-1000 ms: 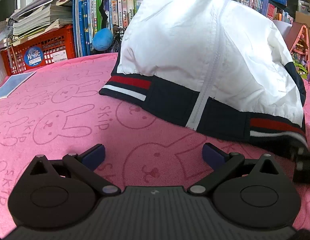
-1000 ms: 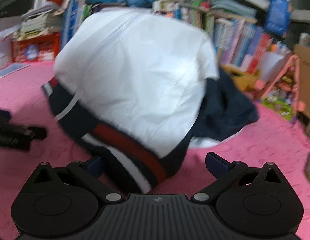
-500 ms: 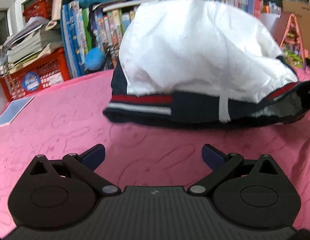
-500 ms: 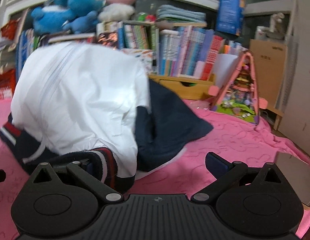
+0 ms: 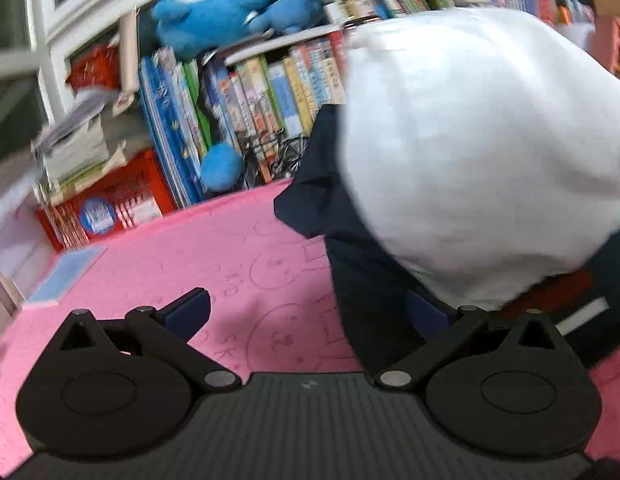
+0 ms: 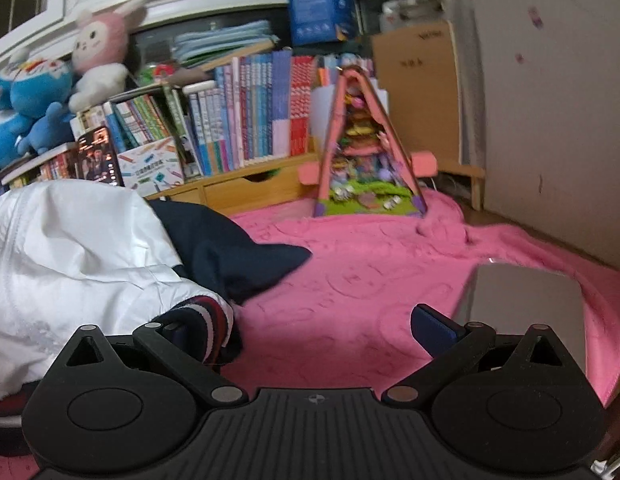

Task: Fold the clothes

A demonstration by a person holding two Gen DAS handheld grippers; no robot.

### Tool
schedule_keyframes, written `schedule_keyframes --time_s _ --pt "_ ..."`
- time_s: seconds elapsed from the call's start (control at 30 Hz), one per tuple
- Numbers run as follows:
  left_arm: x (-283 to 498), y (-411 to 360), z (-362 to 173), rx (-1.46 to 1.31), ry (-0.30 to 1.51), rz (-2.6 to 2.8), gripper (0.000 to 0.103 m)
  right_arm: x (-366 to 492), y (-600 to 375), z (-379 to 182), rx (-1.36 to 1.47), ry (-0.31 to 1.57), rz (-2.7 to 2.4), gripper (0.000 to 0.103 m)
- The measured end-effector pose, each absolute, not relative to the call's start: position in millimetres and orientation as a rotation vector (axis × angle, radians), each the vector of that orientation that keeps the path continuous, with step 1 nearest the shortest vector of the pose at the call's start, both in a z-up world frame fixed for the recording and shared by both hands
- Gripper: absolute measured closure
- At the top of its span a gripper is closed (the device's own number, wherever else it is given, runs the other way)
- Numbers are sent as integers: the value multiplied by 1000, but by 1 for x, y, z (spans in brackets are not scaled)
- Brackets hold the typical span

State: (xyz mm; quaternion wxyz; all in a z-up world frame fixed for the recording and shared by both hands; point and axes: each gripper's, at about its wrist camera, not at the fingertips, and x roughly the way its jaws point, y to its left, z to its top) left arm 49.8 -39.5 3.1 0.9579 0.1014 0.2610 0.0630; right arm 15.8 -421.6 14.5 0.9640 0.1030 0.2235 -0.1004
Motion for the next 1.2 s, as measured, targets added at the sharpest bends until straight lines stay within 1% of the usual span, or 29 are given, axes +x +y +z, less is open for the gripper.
schedule_keyframes --time_s 0.07,0.17,0.23,0.33,0.5,0.67,0.7,0.83,1.0,1.2 --pt "46 -34 5 193 534 114 0 11 -423 7 192 455 -181 0" --pt "34 -41 7 263 499 92 0 5 -398 -3 17 445 -149 0" --pt "21 -49 9 256 484 1 0 2 -375 -7 -119 419 -115 0" --pt "3 -63 11 238 470 -146 0 6 -364 -2 -82 417 -41 0" --pt "-13 -108 1 332 450 -314 0 12 -348 7 -9 415 78 0" --pt "-5 -144 -8 390 439 -358 0 24 -394 16 320 455 79 0" --pt "-3 -149 -10 397 434 -355 0 26 -401 16 350 461 77 0" --pt "2 -123 -2 369 424 -229 0 17 -416 12 340 461 42 0" --pt "9 -88 10 329 411 -64 0 6 -420 3 171 457 -61 0" --pt "18 -45 23 279 392 133 0 1 -413 -7 163 462 -19 0"
